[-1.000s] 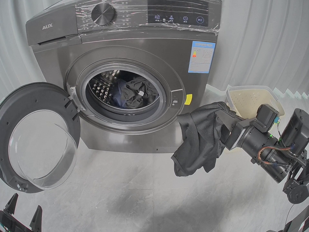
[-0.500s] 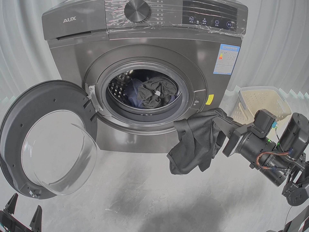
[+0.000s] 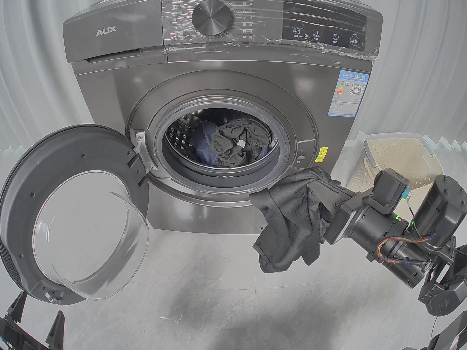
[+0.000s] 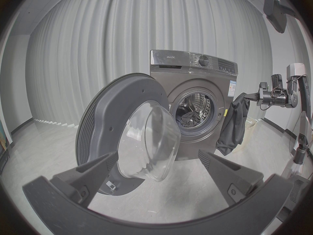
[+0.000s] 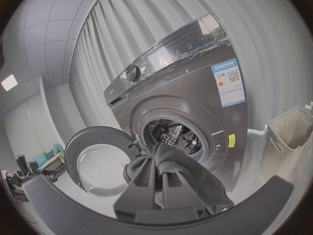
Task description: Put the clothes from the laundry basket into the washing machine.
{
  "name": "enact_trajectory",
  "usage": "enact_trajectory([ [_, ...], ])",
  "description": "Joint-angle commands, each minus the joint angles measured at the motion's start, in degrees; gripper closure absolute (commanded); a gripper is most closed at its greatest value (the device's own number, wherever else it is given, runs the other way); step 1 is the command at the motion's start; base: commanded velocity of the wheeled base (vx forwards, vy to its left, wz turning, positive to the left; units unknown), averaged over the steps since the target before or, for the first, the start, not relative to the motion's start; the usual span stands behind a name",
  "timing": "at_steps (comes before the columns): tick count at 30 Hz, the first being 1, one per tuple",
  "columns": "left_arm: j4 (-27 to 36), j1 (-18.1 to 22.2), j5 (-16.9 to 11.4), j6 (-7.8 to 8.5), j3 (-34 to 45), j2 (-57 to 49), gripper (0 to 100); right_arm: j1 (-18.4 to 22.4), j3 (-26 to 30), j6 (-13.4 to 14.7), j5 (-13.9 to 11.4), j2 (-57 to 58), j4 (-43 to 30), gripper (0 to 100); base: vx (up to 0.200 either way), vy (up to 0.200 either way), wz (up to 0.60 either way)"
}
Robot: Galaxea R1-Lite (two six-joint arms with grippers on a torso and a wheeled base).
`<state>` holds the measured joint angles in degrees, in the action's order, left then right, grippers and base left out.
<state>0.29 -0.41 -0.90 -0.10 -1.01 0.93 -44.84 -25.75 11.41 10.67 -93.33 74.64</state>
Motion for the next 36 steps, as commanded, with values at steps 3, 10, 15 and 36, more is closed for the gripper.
enact_trajectory([
  [3, 0.0, 0.1, -0.1, 0.1, 0.8, -0.9, 0, -1.8, -2.3, -0.3, 0.1, -2.2, 0.5, 100, 0.0, 0.0, 0.0],
  [10, 0.0, 0.2, 0.3, 0.19, 0.9, -0.9, 0, -3.2, -4.4, -0.2, 0.2, -3.6, 0.6, 100, 0.0, 0.0, 0.0],
  [15, -0.3, 0.2, -0.6, 1.5, 0.9, -0.9, 0, -4.5, -6.8, 0.3, 0.9, -5.6, 1.3, 100, 0.0, 0.0, 0.0],
  [36, -18.0, -2.1, -29.2, 9.68, -11.9, 41.5, 0, -4.7, -16.3, 0.5, 1.1, -12.0, 8.3, 100, 0.0, 0.0, 0.0],
])
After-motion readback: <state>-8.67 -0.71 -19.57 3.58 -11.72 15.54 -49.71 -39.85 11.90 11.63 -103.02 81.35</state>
